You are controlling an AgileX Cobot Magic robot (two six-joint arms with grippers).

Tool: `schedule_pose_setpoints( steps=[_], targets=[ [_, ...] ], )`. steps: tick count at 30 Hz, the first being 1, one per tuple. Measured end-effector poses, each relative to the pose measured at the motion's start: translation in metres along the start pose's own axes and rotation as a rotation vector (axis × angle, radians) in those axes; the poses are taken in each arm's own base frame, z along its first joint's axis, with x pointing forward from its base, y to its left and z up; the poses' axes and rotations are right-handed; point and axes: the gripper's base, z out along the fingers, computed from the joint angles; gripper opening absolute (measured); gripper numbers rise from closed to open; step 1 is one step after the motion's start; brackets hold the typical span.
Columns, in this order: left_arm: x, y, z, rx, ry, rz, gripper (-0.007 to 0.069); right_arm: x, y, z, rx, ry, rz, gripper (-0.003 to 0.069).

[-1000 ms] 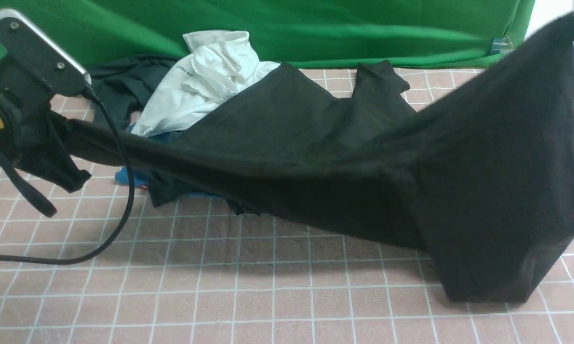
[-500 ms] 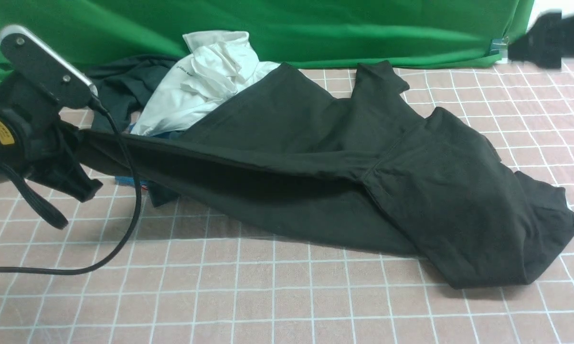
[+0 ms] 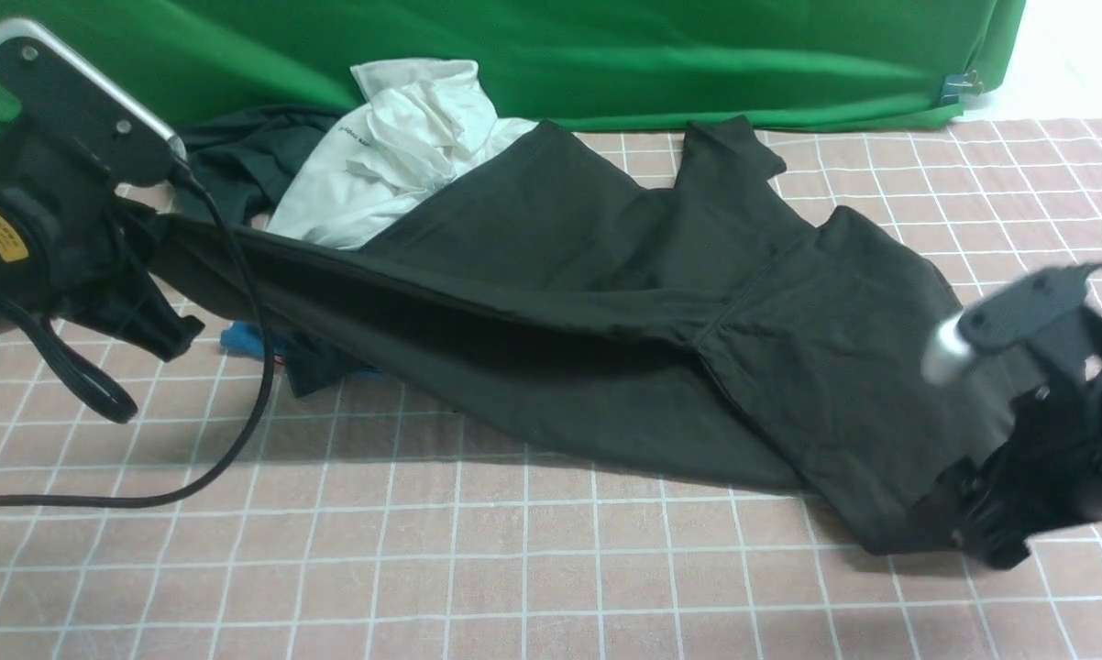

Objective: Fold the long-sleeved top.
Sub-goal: Spread the long sleeves with your arms and place them on the tabletop

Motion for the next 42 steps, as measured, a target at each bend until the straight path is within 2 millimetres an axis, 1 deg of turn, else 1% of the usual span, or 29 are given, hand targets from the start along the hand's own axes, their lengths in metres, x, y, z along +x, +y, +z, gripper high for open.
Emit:
schedule_pose_setpoints(
  steps=[2, 4, 5, 11, 14, 17, 19, 20, 21, 24, 27, 33, 42],
  targets=[
    [0.0, 0.0, 0.0, 0.0, -0.001, 0.0, 0.0011, 0.008, -0.003, 0.016, 0.026, 0.008, -0.017, 0.0618],
    [0.0, 0.0, 0.0, 0.0, -0.001, 0.0, 0.0011, 0.009, -0.004, 0.022, 0.036, 0.014, -0.025, 0.0599],
    [0.0, 0.0, 0.0, 0.0, -0.001, 0.0, 0.0011, 0.01, -0.006, 0.031, 0.048, 0.019, -0.026, 0.0573],
    [0.001, 0.0, 0.0, 0.004, 0.006, -0.003, 0.0011, 0.011, -0.009, 0.048, 0.056, 0.041, 0.003, 0.0559],
    [0.001, -0.001, 0.0, 0.008, 0.014, -0.003, 0.0011, 0.013, -0.008, 0.046, 0.049, 0.065, 0.038, 0.0559],
    [0.002, -0.001, 0.0, 0.009, 0.017, -0.003, 0.0011, 0.009, -0.007, 0.035, 0.042, 0.074, 0.072, 0.0558],
    [0.002, -0.001, 0.0, 0.009, 0.017, -0.003, 0.0011, 0.005, -0.006, 0.025, 0.045, 0.056, 0.082, 0.0558],
    [0.002, -0.001, 0.0, 0.009, 0.017, -0.003, 0.0011, 0.005, -0.006, 0.024, 0.046, 0.054, 0.083, 0.0558],
    [0.002, -0.001, 0.0, 0.009, 0.017, -0.003, 0.0011, 0.004, -0.007, 0.018, 0.061, 0.039, 0.085, 0.0558],
    [0.002, -0.001, 0.0, 0.009, 0.017, -0.003, 0.0011, 0.006, -0.009, 0.016, 0.089, 0.051, 0.088, 0.0558],
    [0.002, -0.001, 0.0, 0.009, 0.017, -0.003, 0.0011, 0.017, -0.011, 0.028, 0.109, 0.111, 0.119, 0.0558],
    [0.001, -0.001, 0.0, 0.009, 0.016, -0.003, 0.0011, 0.021, -0.013, 0.052, 0.107, 0.143, 0.15, 0.0558],
    [0.001, -0.001, 0.0, 0.006, 0.01, -0.003, 0.0011, 0.017, -0.014, 0.056, 0.111, 0.097, 0.144, 0.0545]
  ],
)
